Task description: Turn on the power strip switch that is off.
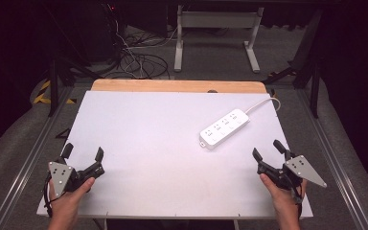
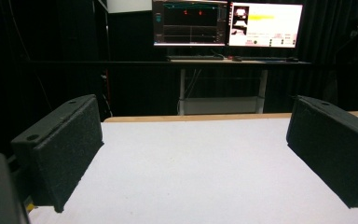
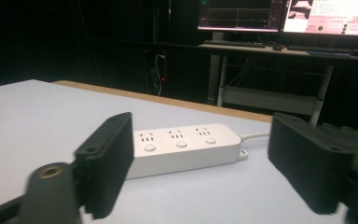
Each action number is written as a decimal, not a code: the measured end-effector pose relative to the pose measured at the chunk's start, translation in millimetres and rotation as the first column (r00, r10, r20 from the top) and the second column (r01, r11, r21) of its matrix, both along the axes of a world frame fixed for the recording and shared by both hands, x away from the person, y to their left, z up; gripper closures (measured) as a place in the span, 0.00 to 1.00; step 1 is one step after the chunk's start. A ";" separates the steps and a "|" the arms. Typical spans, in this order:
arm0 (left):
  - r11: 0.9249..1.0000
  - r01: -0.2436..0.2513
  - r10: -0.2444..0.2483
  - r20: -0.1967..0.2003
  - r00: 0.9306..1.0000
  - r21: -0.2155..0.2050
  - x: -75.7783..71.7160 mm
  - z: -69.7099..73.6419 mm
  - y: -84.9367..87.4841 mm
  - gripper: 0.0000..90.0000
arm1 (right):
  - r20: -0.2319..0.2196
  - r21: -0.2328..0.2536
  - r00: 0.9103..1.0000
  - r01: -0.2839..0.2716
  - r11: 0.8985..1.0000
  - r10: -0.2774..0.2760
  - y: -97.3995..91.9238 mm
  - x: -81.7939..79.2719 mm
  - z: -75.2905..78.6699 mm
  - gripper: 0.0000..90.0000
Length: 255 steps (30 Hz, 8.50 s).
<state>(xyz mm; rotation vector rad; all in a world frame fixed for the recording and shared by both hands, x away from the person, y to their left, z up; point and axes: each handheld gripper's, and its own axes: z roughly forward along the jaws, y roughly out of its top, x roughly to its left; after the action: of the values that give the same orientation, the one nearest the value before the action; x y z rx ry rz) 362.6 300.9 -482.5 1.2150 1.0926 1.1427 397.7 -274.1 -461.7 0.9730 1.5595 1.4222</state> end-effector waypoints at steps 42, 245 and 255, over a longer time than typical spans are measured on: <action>1.000 0.014 -0.014 -0.009 1.000 0.000 -0.7 -0.4 2.0 0.05 | -0.308 -0.046 0.951 -0.030 0.998 0.014 11.4 111.0 75.1 1.00; 0.995 0.098 -0.098 -0.031 0.995 0.004 1.3 -0.5 -9.4 0.08 | 0.013 0.044 0.987 0.157 0.987 -0.158 26.9 -9.1 25.4 0.71; 0.994 0.107 -0.106 -0.036 0.994 0.011 1.4 -1.9 -10.5 0.08 | 0.008 0.049 0.967 0.254 0.966 -0.255 32.4 0.3 18.4 0.14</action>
<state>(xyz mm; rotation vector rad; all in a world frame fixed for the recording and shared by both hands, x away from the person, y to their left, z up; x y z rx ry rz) 364.0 290.5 -484.3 1.2930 1.0355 1.0521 397.9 -241.7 -443.3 1.1450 1.3403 1.2869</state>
